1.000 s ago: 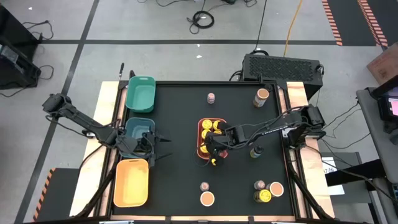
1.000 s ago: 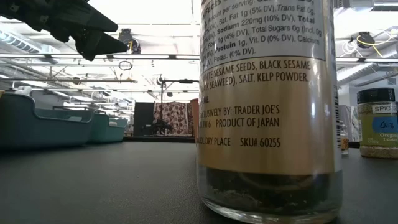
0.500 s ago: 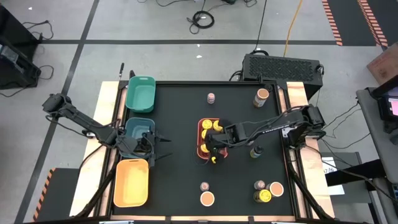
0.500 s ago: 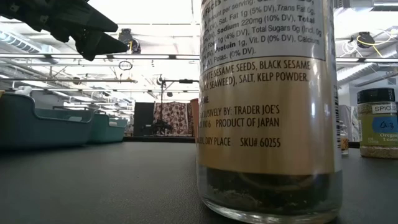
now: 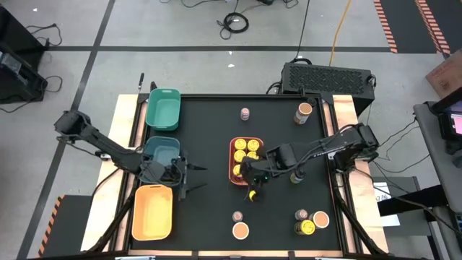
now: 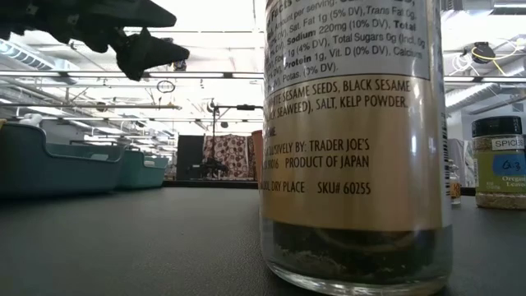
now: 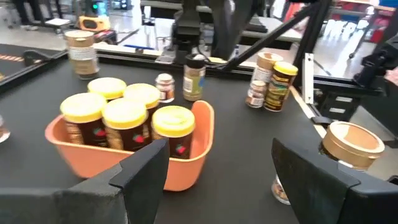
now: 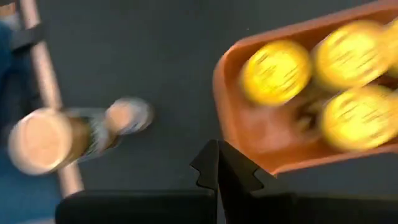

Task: Sort spices by type
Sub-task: Put the yellow seasoning bottle in the orange bin

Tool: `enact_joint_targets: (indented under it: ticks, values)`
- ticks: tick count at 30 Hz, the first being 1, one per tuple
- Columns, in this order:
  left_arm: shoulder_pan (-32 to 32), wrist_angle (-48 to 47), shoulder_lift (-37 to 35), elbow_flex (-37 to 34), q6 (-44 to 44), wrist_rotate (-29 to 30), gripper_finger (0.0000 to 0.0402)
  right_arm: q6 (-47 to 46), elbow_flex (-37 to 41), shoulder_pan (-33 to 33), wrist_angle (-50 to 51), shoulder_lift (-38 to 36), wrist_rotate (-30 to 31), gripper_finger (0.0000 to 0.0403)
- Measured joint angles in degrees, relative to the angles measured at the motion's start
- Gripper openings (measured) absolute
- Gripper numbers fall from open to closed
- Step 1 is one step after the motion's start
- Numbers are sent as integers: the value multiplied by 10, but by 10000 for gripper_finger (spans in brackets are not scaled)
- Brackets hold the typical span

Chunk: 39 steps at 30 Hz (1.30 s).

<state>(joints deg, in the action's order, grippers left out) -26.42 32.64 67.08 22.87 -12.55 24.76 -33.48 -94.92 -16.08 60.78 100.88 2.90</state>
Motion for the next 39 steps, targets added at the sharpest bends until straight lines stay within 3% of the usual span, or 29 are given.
enact_joint_targets:
  ticks: [4, 8, 15, 23, 31, 35, 39]
  values:
    - [1, 46, 36, 0, 9, -14, 286, -82, -1, -30, 42, 0, -55, 0]
    - [1, 61, 41, 0, 9, -27, 286, -172, 0, -73, 112, 0, -63, 7]
    - [1, 63, 36, 0, 9, -36, 286, -296, 0, -159, 188, 0, -118, 66]
    - [2, 75, 36, 0, 25, -36, 286, -197, 0, -263, 133, 0, -113, 190]
    - [8, 83, 36, 0, 45, -36, 286, -218, 1, -308, 142, 1, -102, 308]
    - [17, 84, 36, 0, 45, -39, 286, -202, 18, -320, 138, 1, -103, 339]
    - [23, 84, 36, 0, 45, -61, 286, -191, 48, -331, 120, 1, -102, 345]
